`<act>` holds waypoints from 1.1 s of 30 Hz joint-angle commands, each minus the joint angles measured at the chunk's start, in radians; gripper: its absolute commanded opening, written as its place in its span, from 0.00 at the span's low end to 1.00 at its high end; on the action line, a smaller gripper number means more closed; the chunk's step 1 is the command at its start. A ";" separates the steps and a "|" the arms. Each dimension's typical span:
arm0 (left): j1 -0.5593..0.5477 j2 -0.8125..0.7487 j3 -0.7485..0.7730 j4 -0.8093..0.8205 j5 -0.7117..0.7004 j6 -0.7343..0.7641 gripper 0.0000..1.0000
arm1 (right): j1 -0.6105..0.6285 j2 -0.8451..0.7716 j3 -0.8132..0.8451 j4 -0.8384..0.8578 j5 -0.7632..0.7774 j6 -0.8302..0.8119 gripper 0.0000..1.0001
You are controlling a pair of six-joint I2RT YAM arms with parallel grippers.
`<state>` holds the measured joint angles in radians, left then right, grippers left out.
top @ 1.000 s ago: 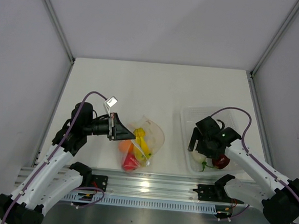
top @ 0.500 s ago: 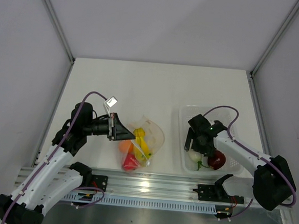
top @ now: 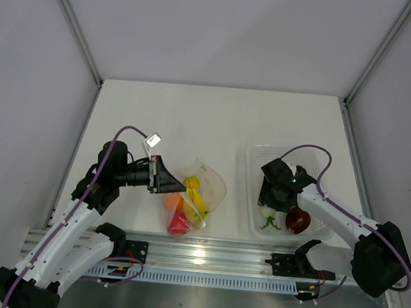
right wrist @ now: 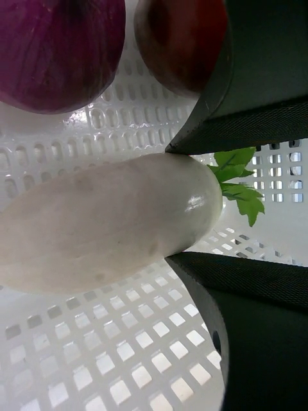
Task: Place the food in the zip-top bag and seal the zipper
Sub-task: Pick up the fake vegetable from the bin.
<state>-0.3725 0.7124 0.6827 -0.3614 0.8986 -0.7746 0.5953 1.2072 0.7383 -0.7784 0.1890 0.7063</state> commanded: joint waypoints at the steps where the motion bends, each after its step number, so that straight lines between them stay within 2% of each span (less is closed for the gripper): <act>1: 0.006 -0.013 0.000 0.033 0.033 0.012 0.01 | -0.006 -0.032 -0.010 0.031 0.020 0.002 0.16; 2: 0.006 -0.016 0.001 0.032 0.033 0.012 0.01 | -0.008 -0.031 -0.010 0.030 0.021 0.004 0.11; 3: 0.006 -0.016 0.000 0.030 0.034 0.012 0.01 | -0.011 -0.029 -0.007 0.027 0.021 0.004 0.01; 4: 0.006 -0.019 0.001 0.029 0.033 0.012 0.00 | -0.014 -0.026 -0.005 0.024 0.024 0.005 0.00; 11: 0.006 -0.022 0.002 0.021 0.034 0.014 0.01 | -0.014 -0.098 0.062 -0.038 0.059 0.010 0.00; 17: 0.006 -0.021 0.005 0.006 0.030 0.026 0.01 | -0.014 -0.248 0.186 -0.111 0.030 0.009 0.00; 20: 0.006 -0.022 -0.005 0.006 0.029 0.031 0.01 | -0.012 -0.320 0.219 -0.078 -0.075 0.027 0.00; 25: 0.006 -0.025 -0.014 0.009 0.020 0.035 0.01 | -0.002 -0.399 0.205 0.094 -0.420 0.146 0.00; 28: 0.006 -0.018 -0.017 0.018 0.023 0.031 0.01 | 0.058 -0.391 0.220 0.208 -0.525 0.208 0.00; 33: 0.006 -0.013 -0.003 0.009 0.023 0.040 0.01 | 0.254 -0.287 0.328 0.258 -0.546 0.231 0.00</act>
<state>-0.3725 0.7021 0.6651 -0.3717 0.8978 -0.7586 0.7578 0.8822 0.9852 -0.6334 -0.2607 0.8928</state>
